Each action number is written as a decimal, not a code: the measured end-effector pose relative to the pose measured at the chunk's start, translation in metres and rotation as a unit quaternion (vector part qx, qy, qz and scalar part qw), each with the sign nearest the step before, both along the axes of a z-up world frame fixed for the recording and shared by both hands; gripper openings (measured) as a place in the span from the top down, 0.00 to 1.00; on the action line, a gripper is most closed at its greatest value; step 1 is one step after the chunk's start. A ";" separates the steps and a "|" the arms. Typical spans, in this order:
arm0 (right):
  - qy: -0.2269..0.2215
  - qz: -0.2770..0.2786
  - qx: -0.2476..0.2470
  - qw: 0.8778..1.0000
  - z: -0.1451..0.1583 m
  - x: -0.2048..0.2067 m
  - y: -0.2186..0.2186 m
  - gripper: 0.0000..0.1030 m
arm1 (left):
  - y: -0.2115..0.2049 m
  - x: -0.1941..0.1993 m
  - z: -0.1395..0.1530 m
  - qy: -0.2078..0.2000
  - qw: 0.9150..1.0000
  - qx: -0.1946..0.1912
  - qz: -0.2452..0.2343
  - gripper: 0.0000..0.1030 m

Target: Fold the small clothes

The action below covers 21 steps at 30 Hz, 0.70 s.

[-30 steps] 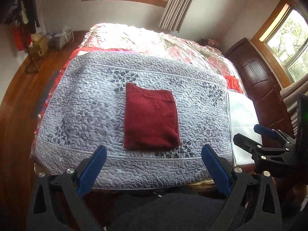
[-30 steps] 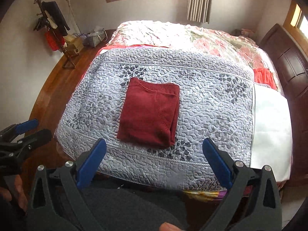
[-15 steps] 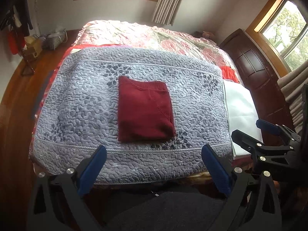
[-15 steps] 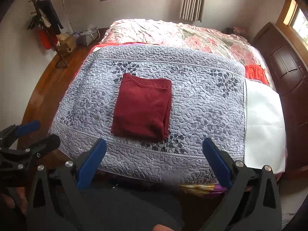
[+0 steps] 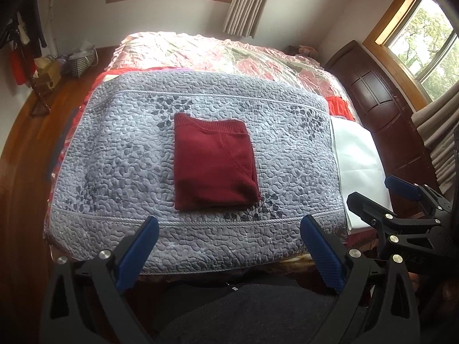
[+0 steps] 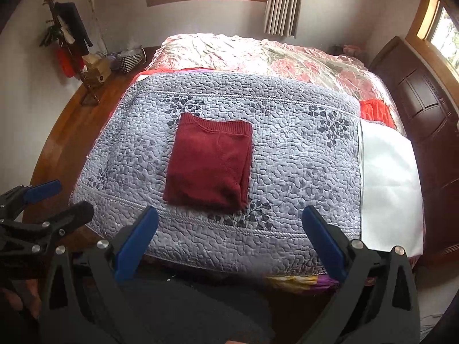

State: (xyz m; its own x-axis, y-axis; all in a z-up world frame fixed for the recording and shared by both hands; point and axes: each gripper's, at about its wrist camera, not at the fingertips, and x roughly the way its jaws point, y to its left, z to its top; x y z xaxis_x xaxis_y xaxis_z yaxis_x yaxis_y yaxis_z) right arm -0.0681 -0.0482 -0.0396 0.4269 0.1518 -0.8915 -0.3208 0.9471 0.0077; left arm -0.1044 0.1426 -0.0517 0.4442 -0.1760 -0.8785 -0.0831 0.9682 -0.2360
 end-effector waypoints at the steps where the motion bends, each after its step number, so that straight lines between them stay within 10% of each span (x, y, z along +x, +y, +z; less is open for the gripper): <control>1: -0.001 0.001 0.001 1.000 0.000 -0.001 0.000 0.03 | 0.000 0.000 0.000 0.000 1.000 0.000 0.000 0.04; 21: -0.003 0.008 0.007 1.000 0.002 0.004 0.006 0.03 | 0.003 0.001 0.002 -0.003 1.000 0.019 0.010 0.04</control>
State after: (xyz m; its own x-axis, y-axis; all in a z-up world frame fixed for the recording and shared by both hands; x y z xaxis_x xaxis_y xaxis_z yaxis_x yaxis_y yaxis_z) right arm -0.0646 -0.0420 -0.0379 0.4292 0.1717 -0.8867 -0.3369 0.9413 0.0192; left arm -0.1030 0.1453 -0.0496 0.4518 -0.1342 -0.8820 -0.1014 0.9745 -0.2002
